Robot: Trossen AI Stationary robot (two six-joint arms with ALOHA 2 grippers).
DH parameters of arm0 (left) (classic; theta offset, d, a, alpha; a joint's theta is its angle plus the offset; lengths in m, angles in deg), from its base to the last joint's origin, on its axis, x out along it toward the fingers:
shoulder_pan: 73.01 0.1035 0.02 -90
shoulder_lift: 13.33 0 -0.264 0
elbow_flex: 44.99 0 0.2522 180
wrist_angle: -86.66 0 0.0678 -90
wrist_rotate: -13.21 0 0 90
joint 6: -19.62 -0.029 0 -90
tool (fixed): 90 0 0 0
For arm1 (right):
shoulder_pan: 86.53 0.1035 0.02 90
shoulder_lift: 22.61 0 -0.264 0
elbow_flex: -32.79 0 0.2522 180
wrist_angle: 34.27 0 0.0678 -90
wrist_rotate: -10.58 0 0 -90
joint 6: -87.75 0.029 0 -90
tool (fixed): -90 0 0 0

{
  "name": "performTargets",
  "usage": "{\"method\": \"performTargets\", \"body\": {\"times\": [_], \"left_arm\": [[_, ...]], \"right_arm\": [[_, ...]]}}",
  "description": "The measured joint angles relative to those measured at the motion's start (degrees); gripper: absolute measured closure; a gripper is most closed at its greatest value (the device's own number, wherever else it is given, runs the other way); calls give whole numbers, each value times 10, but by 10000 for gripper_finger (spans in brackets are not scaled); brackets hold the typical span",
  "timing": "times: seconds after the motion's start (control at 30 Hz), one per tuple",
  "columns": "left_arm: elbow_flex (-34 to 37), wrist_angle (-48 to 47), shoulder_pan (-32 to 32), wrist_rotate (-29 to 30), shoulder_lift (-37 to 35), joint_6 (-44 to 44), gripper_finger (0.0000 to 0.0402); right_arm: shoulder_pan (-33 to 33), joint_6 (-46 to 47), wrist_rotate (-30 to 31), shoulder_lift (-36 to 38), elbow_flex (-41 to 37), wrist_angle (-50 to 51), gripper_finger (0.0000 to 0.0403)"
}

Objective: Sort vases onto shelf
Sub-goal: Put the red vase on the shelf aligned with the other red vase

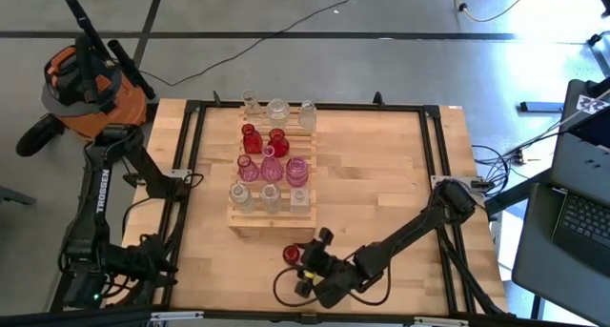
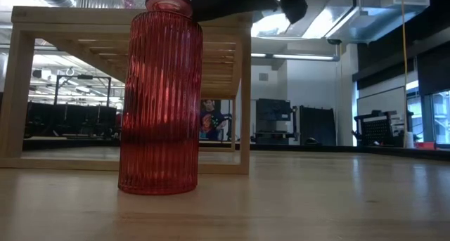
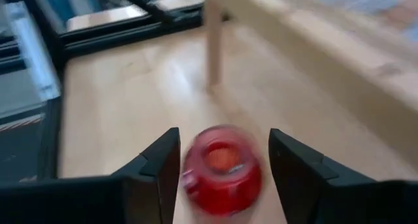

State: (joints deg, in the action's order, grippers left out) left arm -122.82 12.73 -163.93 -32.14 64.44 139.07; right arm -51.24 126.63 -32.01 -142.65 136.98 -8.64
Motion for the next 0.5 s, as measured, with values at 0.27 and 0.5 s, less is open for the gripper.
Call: {"method": "performTargets", "body": {"times": [0.27, 0.5], "left_arm": [[0, -7, -1, 10, 0, -13, 239], [0, -7, 0, 10, 0, -12, 239]], "right_arm": [[-14, -2, -33, -27, 0, -33, 217], [-26, -4, -33, -42, 1, -60, 230]]}}
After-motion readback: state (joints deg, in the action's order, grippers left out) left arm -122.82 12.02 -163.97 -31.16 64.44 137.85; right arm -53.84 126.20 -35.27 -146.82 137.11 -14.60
